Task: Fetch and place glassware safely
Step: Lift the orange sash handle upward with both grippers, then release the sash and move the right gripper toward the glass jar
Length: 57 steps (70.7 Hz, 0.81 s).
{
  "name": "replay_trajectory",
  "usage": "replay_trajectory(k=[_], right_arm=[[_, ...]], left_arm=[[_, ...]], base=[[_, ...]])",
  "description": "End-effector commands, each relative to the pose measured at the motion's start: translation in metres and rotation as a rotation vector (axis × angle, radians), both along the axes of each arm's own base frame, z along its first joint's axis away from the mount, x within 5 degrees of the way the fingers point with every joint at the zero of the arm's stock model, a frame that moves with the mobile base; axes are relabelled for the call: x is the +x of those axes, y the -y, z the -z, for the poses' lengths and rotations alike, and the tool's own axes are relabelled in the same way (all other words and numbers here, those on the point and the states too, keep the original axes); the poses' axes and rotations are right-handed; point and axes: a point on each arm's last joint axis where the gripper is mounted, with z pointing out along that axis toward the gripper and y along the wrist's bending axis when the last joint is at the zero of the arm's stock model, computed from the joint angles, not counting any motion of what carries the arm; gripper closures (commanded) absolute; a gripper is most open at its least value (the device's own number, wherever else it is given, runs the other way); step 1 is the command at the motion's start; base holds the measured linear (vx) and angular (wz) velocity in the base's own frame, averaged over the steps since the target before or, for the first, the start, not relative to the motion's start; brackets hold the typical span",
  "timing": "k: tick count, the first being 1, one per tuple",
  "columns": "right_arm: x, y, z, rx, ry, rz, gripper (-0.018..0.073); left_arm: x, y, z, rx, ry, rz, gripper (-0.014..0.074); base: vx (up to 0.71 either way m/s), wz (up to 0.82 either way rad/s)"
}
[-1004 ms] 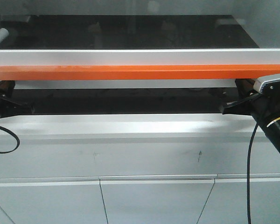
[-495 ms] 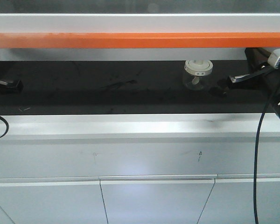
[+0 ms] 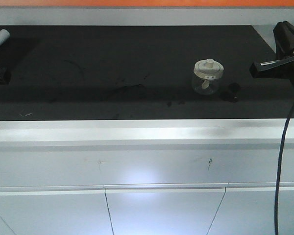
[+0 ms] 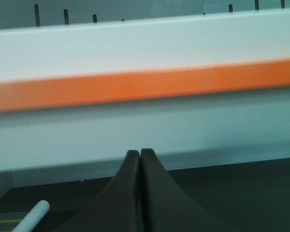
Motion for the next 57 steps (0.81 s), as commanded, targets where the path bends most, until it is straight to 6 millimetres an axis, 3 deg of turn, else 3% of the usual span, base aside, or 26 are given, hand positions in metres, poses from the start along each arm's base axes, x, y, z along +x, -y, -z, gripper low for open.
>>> replay_trajectory(k=[1, 25, 57], right_arm=[[-0.006, 0.0, -0.024, 0.011, 0.12, -0.004, 0.056], [-0.006, 0.0, -0.023, 0.049, 0.088, -0.016, 0.056], [-0.031, 0.002, -0.031, -0.012, -0.139, 0.018, 0.056]], left_arm=[[-0.006, 0.001, -0.022, -0.015, 0.113, 0.005, 0.0603], [-0.011, 0.001, -0.024, -0.019, 0.069, 0.005, 0.0603], [-0.058, -0.002, -0.037, -0.028, -0.183, -0.004, 0.0603]], base=[[0.0, 0.0], [0.0, 0.0], [0.0, 0.0]])
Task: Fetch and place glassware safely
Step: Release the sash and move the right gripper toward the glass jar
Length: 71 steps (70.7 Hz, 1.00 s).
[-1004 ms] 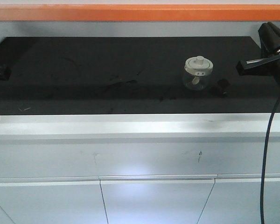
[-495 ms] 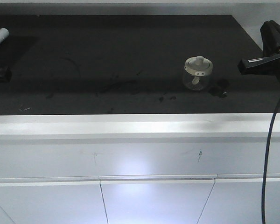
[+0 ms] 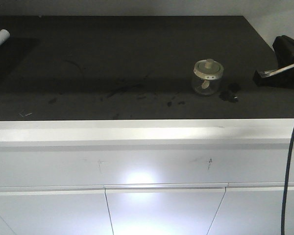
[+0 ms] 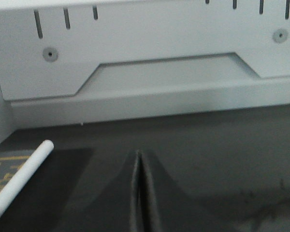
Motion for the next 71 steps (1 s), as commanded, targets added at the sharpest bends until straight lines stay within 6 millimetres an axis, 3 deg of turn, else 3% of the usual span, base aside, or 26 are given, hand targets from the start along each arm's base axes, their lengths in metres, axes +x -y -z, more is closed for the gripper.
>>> replay_trajectory(k=[1, 14, 42, 62, 71], right_arm=[[-0.012, 0.0, -0.024, 0.003, 0.075, -0.002, 0.056], [-0.026, 0.002, -0.03, 0.037, 0.006, 0.011, 0.056], [-0.041, -0.012, -0.031, -0.017, -0.055, -0.143, 0.056], [-0.069, -0.018, 0.016, -0.003, -0.158, -0.219, 0.056], [-0.076, -0.018, 0.027, -0.003, -0.183, -0.219, 0.056]], left_arm=[[-0.015, 0.0, -0.021, -0.018, 0.066, 0.004, 0.0603], [-0.04, 0.0, -0.016, -0.015, 0.052, 0.002, 0.0603], [-0.084, -0.001, 0.042, -0.013, -0.019, 0.001, 0.0603], [-0.094, -0.002, 0.053, -0.013, -0.026, 0.001, 0.0603], [-0.094, -0.002, 0.053, -0.014, -0.026, 0.001, 0.0603]], base=[[0.0, 0.0], [0.0, 0.0], [0.0, 0.0], [0.0, 0.0], [0.0, 0.0]])
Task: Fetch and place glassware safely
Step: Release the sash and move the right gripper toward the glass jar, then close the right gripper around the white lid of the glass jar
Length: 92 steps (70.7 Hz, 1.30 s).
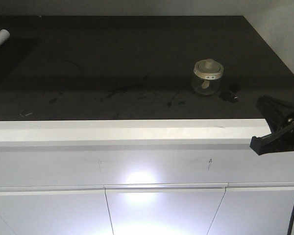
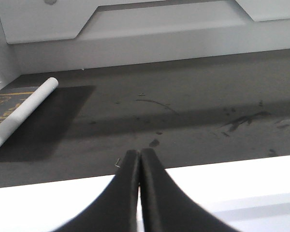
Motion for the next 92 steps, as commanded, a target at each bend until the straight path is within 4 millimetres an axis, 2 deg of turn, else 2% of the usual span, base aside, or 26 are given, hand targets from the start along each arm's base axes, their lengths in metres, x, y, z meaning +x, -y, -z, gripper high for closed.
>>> replay_trajectory(k=[1, 29, 39, 48, 61, 66, 77, 92], right_arm=[[-0.004, -0.003, -0.01, 0.027, 0.067, -0.033, 0.056], [-0.005, -0.005, -0.012, 0.037, 0.087, -0.054, 0.055], [0.001, -0.005, -0.012, 0.04, 0.076, -0.053, 0.0489], [0.013, -0.005, -0.014, 0.027, 0.069, -0.054, 0.0369], [0.044, -0.006, -0.012, 0.002, 0.035, -0.061, 0.0155], [0.059, -0.007, -0.01, 0.006, 0.026, -0.073, 0.0115], [0.096, -0.011, -0.006, 0.02, 0.051, -0.114, 0.0112], [0.148, -0.007, -0.001, 0.076, 0.152, -0.055, 0.0113]], left_arm=[[0.001, 0.001, -0.016, -0.018, 0.097, 0.006, 0.0603], [0.001, 0.001, -0.016, -0.018, 0.097, 0.006, 0.0603], [0.001, 0.001, -0.016, -0.018, 0.097, 0.006, 0.0603], [0.001, 0.001, -0.016, -0.018, 0.097, 0.006, 0.0603], [0.001, 0.001, -0.016, -0.018, 0.097, 0.006, 0.0603], [0.001, 0.001, -0.016, -0.018, 0.097, 0.006, 0.0603], [0.001, 0.001, -0.016, -0.018, 0.097, 0.006, 0.0603], [0.001, 0.001, -0.016, -0.018, 0.097, 0.006, 0.0603]], base=[[0.0, 0.0], [0.0, 0.0], [0.0, 0.0], [0.0, 0.0], [0.0, 0.0], [0.0, 0.0], [0.0, 0.0], [0.0, 0.0]])
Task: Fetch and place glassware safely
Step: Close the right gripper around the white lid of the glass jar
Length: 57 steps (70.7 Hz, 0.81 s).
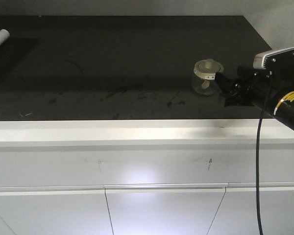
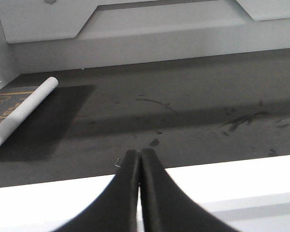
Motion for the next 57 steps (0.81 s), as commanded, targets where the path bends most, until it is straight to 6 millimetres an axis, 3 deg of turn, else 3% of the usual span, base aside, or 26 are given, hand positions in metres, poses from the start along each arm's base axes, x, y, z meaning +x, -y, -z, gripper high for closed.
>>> replay_trajectory(k=[1, 36, 57], right_arm=[[0.02, 0.001, -0.023, 0.043, 0.172, 0.011, 0.0113], [0.115, 0.0, -0.006, 0.025, 0.261, 0.018, 0.0113], [0.144, -0.001, 0.016, 0.029, 0.249, 0.019, 0.0113]], left_arm=[[0.001, 0.001, -0.016, -0.018, 0.098, 0.006, 0.0603], [0.001, 0.001, -0.016, -0.018, 0.098, 0.006, 0.0603], [0.001, 0.001, -0.016, -0.018, 0.098, 0.006, 0.0603]], base=[[0.0, 0.0], [0.0, 0.0], [0.0, 0.0]])
